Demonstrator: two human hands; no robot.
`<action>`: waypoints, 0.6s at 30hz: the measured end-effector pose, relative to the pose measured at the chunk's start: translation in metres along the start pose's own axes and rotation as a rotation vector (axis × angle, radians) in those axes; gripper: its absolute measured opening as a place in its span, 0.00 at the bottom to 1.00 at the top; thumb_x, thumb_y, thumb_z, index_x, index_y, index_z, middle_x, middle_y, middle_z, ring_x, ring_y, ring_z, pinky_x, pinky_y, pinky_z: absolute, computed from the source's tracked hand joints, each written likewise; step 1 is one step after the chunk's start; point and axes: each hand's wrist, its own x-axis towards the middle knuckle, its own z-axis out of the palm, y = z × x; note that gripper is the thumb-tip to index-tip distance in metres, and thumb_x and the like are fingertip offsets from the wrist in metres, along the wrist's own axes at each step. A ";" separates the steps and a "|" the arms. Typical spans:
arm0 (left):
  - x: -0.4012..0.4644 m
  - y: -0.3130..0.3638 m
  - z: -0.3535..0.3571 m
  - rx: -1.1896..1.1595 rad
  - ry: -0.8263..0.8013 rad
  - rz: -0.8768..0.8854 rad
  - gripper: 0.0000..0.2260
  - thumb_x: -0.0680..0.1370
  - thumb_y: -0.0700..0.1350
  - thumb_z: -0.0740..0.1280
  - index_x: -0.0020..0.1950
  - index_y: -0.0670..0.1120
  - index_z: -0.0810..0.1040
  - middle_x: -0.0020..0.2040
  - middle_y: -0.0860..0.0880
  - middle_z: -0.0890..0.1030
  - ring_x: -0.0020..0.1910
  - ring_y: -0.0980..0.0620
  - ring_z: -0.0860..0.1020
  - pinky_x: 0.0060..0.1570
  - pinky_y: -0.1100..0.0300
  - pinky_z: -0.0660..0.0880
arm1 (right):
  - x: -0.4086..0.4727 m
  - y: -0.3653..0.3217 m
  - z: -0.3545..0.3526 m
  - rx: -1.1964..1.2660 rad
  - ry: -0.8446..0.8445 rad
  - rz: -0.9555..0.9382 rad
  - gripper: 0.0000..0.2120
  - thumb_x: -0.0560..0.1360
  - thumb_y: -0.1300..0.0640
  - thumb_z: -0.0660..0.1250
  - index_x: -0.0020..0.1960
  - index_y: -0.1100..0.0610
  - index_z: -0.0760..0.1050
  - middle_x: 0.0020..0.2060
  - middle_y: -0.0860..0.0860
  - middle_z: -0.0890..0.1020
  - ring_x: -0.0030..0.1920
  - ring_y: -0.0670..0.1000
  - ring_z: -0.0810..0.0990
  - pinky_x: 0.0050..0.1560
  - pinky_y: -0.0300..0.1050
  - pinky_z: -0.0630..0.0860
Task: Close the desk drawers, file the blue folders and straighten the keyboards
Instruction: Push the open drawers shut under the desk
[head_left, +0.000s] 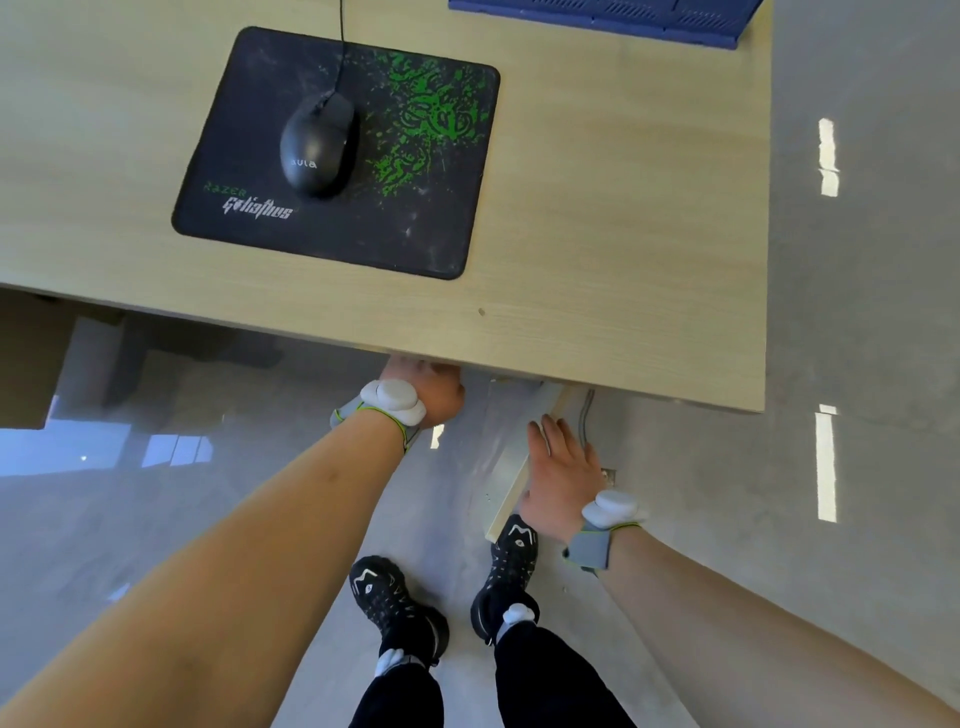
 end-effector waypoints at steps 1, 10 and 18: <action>-0.006 0.000 0.002 0.018 0.043 0.001 0.06 0.78 0.46 0.58 0.45 0.45 0.70 0.50 0.41 0.82 0.47 0.40 0.77 0.47 0.54 0.67 | -0.002 -0.002 0.002 -0.011 -0.003 0.000 0.40 0.71 0.52 0.63 0.79 0.54 0.52 0.79 0.51 0.54 0.79 0.56 0.51 0.75 0.61 0.56; -0.038 0.004 0.027 -0.067 0.133 0.008 0.33 0.70 0.49 0.67 0.73 0.43 0.63 0.68 0.40 0.71 0.69 0.38 0.68 0.72 0.44 0.63 | -0.003 -0.019 0.025 -0.028 0.075 0.120 0.25 0.45 0.60 0.75 0.43 0.57 0.78 0.40 0.55 0.77 0.36 0.58 0.77 0.34 0.48 0.71; -0.084 -0.009 0.064 -0.370 -0.197 -0.008 0.22 0.79 0.45 0.59 0.74 0.49 0.69 0.64 0.48 0.81 0.62 0.42 0.78 0.59 0.49 0.77 | -0.020 -0.026 0.019 -0.072 -0.034 0.045 0.23 0.72 0.53 0.63 0.66 0.54 0.64 0.55 0.53 0.75 0.52 0.58 0.78 0.42 0.49 0.68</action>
